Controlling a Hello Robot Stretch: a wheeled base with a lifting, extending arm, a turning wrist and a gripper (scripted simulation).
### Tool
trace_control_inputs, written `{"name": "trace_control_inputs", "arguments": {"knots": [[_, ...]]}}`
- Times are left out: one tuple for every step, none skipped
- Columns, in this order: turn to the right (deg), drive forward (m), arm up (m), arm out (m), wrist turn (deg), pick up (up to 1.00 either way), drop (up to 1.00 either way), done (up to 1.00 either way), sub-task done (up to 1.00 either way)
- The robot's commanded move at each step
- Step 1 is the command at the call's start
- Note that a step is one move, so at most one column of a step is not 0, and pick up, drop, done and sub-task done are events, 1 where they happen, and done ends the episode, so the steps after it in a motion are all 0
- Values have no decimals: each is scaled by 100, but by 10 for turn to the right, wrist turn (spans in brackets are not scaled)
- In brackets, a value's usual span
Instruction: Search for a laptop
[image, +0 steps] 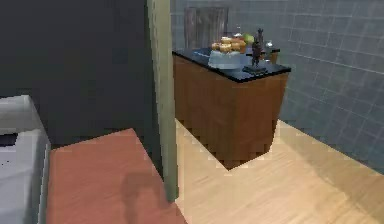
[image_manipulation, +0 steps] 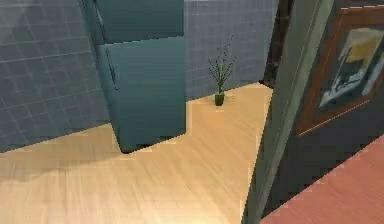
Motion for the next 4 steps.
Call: {"name": "trace_control_inputs", "arguments": {"knots": [[450,0,0,0,0,0,0,0,0],[450,0,0,0,0,0,0,0,0],[450,0,0,0,0,0,0,0,0],[120,0,0,0,0,0,0,0,0]]}}
